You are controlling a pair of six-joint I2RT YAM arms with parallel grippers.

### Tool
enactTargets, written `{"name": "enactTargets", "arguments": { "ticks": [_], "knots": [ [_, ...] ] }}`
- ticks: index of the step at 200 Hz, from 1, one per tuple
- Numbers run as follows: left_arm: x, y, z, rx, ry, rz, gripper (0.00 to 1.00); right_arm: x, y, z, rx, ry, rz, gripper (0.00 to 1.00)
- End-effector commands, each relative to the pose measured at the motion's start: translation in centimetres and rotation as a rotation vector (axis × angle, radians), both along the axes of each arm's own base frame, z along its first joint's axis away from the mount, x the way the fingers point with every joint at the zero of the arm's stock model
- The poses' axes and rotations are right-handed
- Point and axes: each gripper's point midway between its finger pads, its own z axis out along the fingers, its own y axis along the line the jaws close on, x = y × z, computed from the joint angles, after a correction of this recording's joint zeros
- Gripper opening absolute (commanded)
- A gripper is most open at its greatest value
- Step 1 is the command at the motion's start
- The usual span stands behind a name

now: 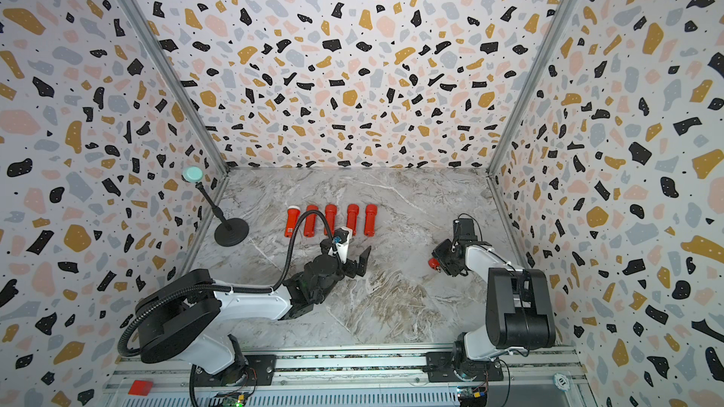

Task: Close the plug at the bottom of the flashlight
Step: Pick up the flashlight from the center of the board.

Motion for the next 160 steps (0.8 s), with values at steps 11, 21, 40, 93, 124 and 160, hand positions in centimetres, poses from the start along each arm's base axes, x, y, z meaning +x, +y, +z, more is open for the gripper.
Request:
{"name": "enactTargets", "arguments": {
  "ticks": [11, 21, 40, 93, 124, 160],
  "knots": [
    [-0.16, -0.08, 0.68, -0.024, -0.038, 0.0, 1.0, -1.85, -0.61, -0.06, -0.042, 0.049, 0.015, 0.49],
    [-0.16, -0.01, 0.61, -0.023, -0.036, 0.003, 1.0, -1.89, -0.58, 0.05, -0.042, 0.043, 0.018, 0.49],
    [-0.15, -0.04, 0.59, -0.021, -0.038, 0.002, 1.0, -1.97, -0.59, 0.04, -0.045, 0.042, 0.022, 0.49],
    [-0.27, -0.17, 0.43, -0.015, -0.036, -0.004, 1.0, -2.55, -0.77, -0.61, -0.048, 0.067, 0.032, 0.43],
    [-0.27, -0.16, 0.36, -0.011, -0.036, -0.001, 1.0, -2.6, -1.09, -0.46, -0.052, 0.059, 0.03, 0.38],
    [-0.27, -0.23, 0.37, -0.012, -0.037, -0.001, 1.0, -2.56, -1.13, -0.08, -0.052, 0.047, 0.036, 0.27]
  ]
}}
